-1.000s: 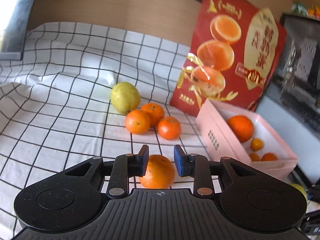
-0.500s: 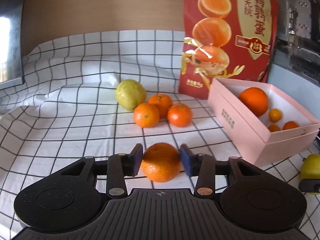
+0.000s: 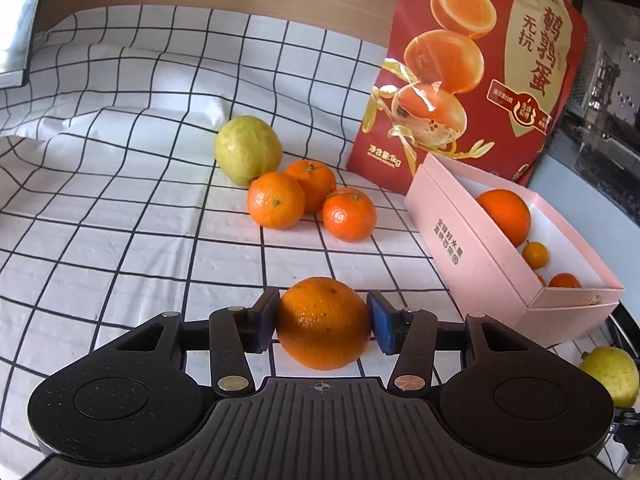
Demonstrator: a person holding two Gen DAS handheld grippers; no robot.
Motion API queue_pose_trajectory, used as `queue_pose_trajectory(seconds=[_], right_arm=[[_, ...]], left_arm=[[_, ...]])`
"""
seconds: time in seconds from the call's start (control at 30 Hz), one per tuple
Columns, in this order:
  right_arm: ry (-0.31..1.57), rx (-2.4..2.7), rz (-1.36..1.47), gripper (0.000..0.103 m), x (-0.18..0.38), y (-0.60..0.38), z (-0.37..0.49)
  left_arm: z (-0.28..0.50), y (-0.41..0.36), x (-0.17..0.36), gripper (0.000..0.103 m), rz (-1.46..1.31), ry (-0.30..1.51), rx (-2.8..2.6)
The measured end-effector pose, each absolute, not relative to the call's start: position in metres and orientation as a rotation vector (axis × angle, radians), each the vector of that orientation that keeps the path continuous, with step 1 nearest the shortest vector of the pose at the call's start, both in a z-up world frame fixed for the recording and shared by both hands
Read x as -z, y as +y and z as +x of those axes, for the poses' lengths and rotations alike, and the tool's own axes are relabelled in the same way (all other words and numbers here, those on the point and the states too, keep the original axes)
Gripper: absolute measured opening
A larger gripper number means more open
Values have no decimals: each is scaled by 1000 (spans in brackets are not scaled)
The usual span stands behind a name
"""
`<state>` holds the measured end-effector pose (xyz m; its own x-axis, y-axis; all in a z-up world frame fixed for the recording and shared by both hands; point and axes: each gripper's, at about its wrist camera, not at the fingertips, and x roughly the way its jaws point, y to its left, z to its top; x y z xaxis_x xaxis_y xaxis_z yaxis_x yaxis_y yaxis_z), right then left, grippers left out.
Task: Organize fruits
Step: 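Grasp an orange on the table with the left tool while the right tool holds the pomelo, then carry the orange and the pomelo in both tools toward the pink box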
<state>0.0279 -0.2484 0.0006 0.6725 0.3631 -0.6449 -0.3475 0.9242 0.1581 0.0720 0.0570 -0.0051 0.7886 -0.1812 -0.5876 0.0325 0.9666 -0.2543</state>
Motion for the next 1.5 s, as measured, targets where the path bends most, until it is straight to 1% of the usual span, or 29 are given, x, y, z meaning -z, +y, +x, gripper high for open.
queue_pose_trajectory(seconds=[0.1,0.17,0.33,0.57,0.63,0.8,0.87,1.03,1.13,1.2,1.5], right_arm=[[729,-393,21,87,-1,-248,28],[725,-379,37,87,-1,-251,28],[708,-374,78,87,-2,-258,27],[701,-363,85,87,-2,-259,26],[692,-361,87,87,-2,-260,26],[706,-389,80,87,-1,-259,27],[723,-410,69,92,0,-257,30],[740,-412,-2,96,0,-246,30],[764,-412,-90,103,2,-235,30],[774,-396,-145,103,3,-226,28],[775,-370,-135,103,3,-226,21]], left_arm=[[61,54,0,53,-218,656,81],[44,50,-6,53,-227,616,84],[-1,36,-18,53,-333,556,175],[-18,6,-2,53,-355,602,275],[-16,2,2,53,-354,634,261],[-16,-1,2,53,-347,639,244],[-17,0,3,53,-356,638,245],[-17,3,3,53,-382,636,248],[-17,3,3,53,-377,636,245],[-18,3,3,53,-381,636,246],[-17,3,3,53,-383,634,247]])
